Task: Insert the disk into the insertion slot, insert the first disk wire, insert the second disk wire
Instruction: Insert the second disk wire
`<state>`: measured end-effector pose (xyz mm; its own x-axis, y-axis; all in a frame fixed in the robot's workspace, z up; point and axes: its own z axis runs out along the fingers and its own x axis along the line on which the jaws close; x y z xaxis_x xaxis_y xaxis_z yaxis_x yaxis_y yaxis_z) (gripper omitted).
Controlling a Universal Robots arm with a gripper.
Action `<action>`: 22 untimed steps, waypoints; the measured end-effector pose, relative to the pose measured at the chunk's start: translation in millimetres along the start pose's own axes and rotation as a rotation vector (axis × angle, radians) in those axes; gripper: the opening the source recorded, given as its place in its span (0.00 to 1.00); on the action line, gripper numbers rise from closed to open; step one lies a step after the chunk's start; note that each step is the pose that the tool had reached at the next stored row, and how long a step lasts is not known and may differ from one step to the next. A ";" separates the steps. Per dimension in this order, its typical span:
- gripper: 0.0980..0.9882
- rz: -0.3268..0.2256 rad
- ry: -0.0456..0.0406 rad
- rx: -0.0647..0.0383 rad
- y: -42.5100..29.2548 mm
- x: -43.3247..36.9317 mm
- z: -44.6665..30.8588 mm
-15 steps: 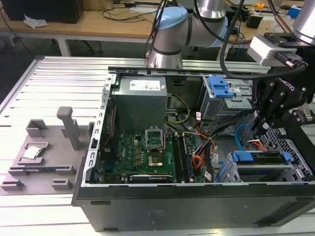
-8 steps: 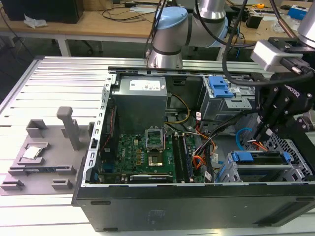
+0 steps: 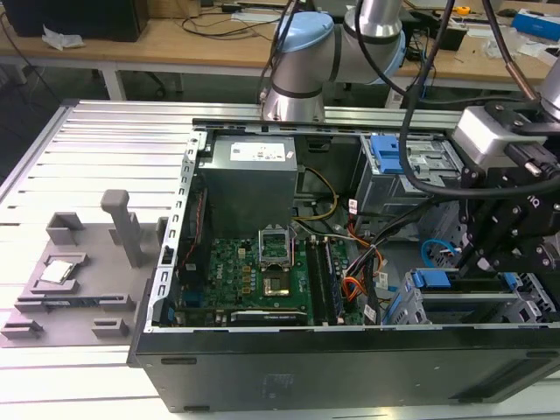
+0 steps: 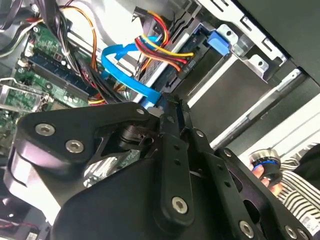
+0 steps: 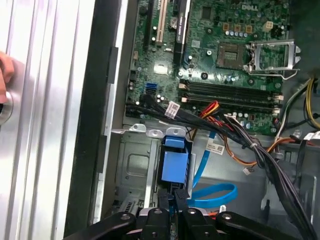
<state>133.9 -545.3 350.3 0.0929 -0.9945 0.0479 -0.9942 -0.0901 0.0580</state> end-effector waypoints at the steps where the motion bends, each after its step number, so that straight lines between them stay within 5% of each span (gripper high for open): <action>1: 0.07 0.007 -0.0004 -0.001 -1.5 -0.2 1.1; 7: 0.07 0.017 -0.0011 -0.001 -7.7 -7.3 3.7; 22: 0.07 0.039 -0.0009 -0.002 -11.0 -5.9 9.2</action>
<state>143.8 -539.0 340.2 0.0537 -0.9973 0.0493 -0.9970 -0.0508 0.0584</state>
